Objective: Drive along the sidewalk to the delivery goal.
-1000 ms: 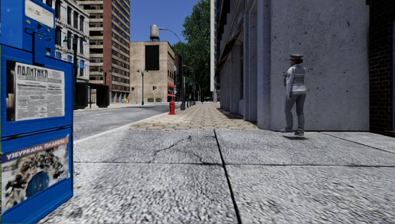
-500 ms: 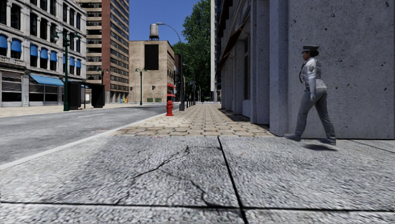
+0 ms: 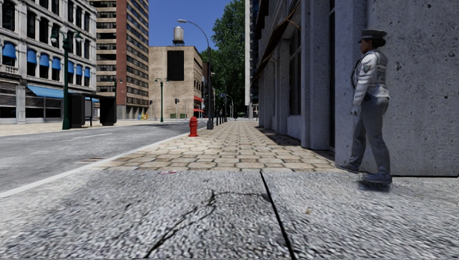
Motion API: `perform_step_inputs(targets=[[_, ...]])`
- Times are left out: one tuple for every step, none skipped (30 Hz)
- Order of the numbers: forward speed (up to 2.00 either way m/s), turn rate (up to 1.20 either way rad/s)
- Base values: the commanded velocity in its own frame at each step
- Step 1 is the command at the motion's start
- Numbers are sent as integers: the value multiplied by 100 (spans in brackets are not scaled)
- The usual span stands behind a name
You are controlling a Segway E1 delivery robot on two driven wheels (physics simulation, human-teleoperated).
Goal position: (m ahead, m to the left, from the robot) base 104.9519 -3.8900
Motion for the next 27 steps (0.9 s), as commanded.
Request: perform_step_inputs(targets=[[200,0],[200,0],[200,3],[200,28],[200,72],[200,120],[200,120],[200,120],[200,120],[200,120],[200,120],[200,120],[200,113],[200,35],[200,0],[200,0],[200,0],[200,0],[200,0],[200,0],[200,0],[200,0],[200,0],[200,0],[200,0],[200,15],[200,59]])
